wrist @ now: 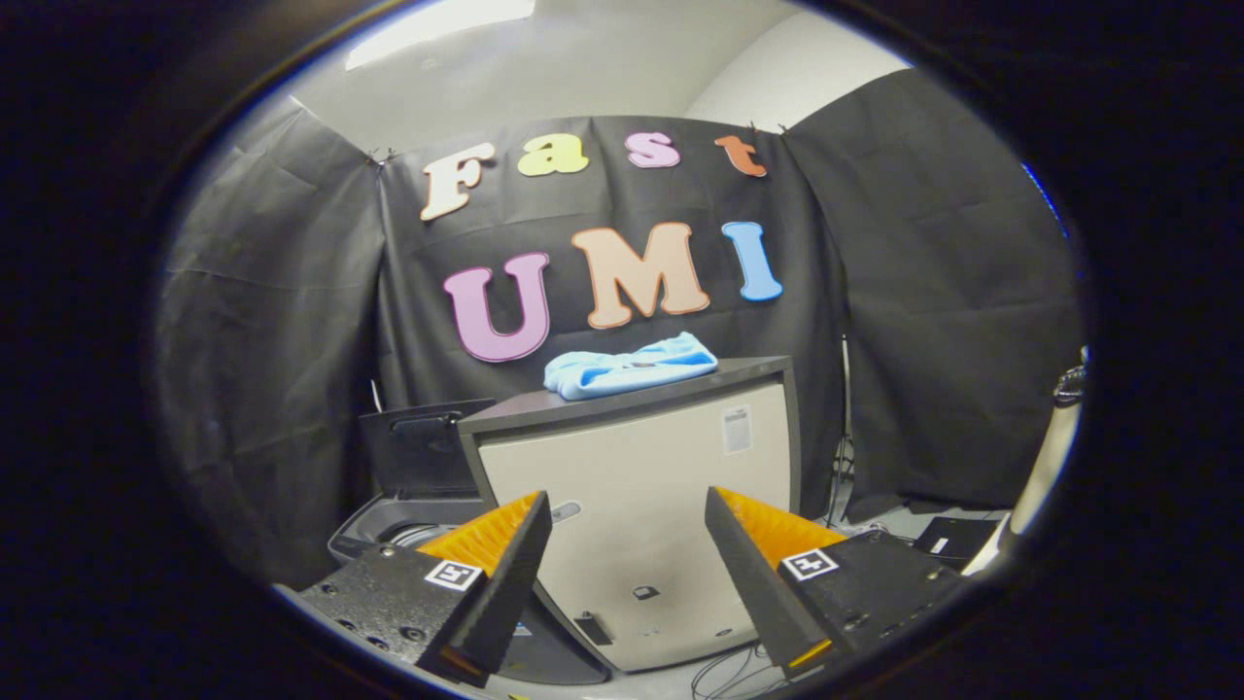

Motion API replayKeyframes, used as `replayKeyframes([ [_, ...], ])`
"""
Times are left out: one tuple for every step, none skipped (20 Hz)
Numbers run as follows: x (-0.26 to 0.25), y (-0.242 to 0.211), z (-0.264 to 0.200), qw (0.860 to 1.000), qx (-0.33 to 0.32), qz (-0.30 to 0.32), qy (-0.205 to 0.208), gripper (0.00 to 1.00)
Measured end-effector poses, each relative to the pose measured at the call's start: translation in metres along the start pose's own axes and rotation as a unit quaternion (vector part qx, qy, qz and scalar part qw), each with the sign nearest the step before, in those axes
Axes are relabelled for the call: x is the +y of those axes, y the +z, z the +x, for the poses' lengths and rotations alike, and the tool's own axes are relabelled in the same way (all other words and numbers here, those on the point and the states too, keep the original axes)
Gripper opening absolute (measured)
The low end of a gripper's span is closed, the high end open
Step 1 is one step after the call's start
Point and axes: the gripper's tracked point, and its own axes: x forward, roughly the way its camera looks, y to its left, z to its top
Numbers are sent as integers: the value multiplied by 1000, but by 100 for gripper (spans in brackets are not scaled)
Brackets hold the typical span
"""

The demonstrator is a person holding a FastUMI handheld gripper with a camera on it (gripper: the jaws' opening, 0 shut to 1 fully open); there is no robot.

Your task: Put the clothes into the washing machine and then close the washing machine lid.

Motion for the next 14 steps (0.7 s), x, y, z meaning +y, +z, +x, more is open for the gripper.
replayKeyframes([
  [-2, -2, 3, 1000, 10, -4, -3, 96],
  [-1, 0, 6, 1000, 13, -6, -4, 96],
  [2, 3, 9, 1000, 23, -12, -3, 96],
  [3, 8, 11, 1000, 24, -19, -7, 96],
  [3, 15, 13, 999, 23, -24, -14, 96],
  [10, 20, 17, 999, 26, -24, -14, 96],
  [16, 26, 19, 999, 26, -19, -11, 96],
  [19, 32, 22, 999, 27, -10, -15, 96],
  [23, 40, 25, 1000, 27, -3, -13, 96],
  [27, 47, 28, 1000, 28, 1, -11, 96],
  [29, 58, 32, 1000, 25, 1, -11, 96],
  [31, 67, 37, 1000, 26, 2, -9, 96],
  [35, 78, 42, 1000, 29, 4, -2, 96],
  [37, 87, 48, 1000, 29, 4, 2, 96],
])
